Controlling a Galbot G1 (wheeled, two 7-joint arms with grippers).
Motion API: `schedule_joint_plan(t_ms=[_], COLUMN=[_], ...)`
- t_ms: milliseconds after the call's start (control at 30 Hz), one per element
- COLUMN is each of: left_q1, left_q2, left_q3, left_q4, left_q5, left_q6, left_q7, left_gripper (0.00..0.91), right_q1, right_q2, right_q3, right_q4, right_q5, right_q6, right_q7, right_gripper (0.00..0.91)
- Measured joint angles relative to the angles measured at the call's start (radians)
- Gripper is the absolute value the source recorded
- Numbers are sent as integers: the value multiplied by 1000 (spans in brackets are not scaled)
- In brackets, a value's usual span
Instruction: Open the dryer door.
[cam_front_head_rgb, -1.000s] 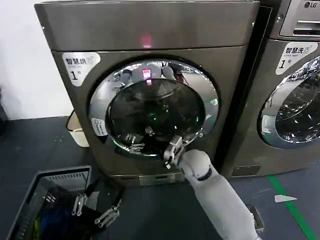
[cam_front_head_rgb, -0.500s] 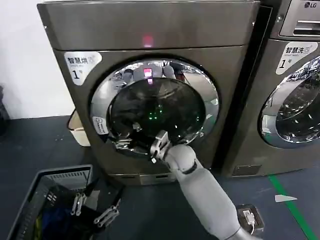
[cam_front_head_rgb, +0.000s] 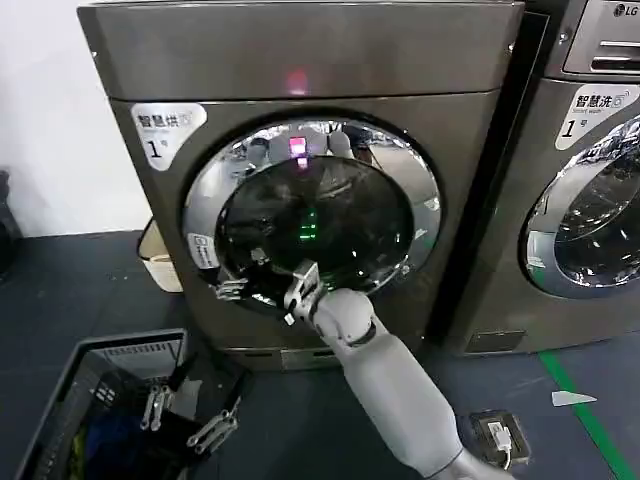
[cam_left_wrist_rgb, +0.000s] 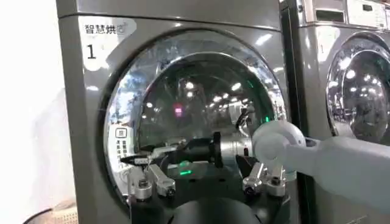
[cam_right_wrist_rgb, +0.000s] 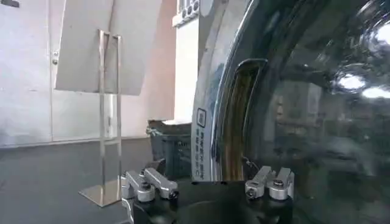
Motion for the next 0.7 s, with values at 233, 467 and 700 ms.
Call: schedule_joint_plan(t_ms=[233, 467, 700], left_q1=[-2, -5, -8], left_q2=[-1, -2, -2], left_q3=[0, 1, 2], left_q4=[1, 8, 9], left_q5=[5, 5, 3], left_q6=[-1, -2, -3], left_q7=[0, 0, 4], left_gripper=[907, 907, 907], right_q1=[21, 46, 65], right_q2=[22, 45, 52], right_q3=[-10, -38, -43], right_q4=[-30, -60, -77], right_q5=[3, 4, 52], right_q6=[-2, 1, -4], right_q7=[0, 13, 13], right_gripper=[907, 907, 907])
